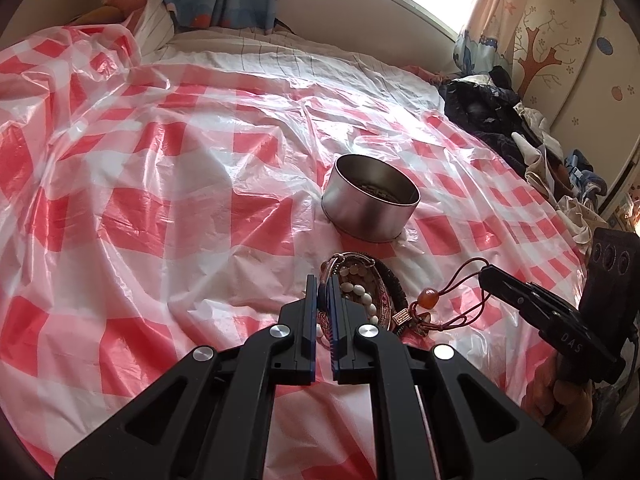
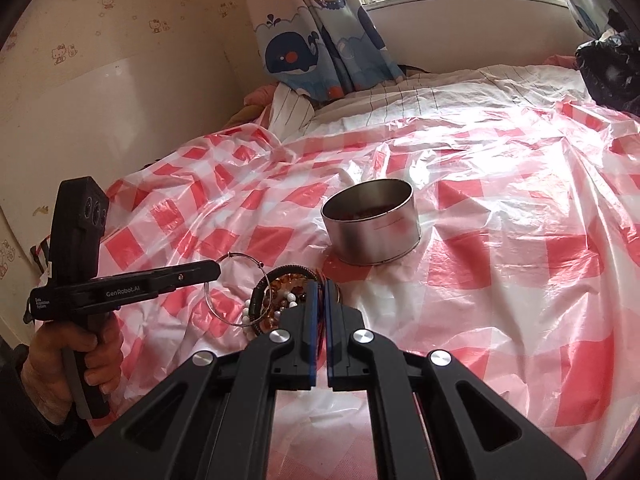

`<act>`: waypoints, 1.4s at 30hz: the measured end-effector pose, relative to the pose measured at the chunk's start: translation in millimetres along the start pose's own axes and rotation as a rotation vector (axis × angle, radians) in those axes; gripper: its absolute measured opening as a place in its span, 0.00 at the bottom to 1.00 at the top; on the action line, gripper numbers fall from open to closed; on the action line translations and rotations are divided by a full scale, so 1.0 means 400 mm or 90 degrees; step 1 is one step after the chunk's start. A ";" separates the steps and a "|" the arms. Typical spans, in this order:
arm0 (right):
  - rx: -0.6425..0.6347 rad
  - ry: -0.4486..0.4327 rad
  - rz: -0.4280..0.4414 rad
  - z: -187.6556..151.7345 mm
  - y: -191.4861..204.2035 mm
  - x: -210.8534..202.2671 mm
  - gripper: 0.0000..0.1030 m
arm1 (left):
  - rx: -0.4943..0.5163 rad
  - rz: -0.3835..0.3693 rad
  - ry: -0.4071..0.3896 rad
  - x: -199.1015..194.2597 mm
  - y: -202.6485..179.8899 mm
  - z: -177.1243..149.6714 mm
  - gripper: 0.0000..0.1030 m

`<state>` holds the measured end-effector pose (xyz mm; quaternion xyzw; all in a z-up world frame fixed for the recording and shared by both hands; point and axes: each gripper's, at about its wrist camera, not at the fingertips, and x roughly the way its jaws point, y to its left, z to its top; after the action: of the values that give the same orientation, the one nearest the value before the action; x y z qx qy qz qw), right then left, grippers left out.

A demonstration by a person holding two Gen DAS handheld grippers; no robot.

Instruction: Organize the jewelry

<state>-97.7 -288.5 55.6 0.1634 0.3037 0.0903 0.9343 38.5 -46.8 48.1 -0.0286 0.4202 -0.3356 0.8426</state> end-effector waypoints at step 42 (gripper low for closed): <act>-0.027 -0.064 0.006 0.240 -0.077 0.024 0.04 | 0.074 0.010 0.027 0.300 -0.124 0.271 0.22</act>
<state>-30.5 -338.5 112.5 0.1493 0.2533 0.0931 0.9513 141.1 -181.3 51.9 0.0307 0.4183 -0.3533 0.8362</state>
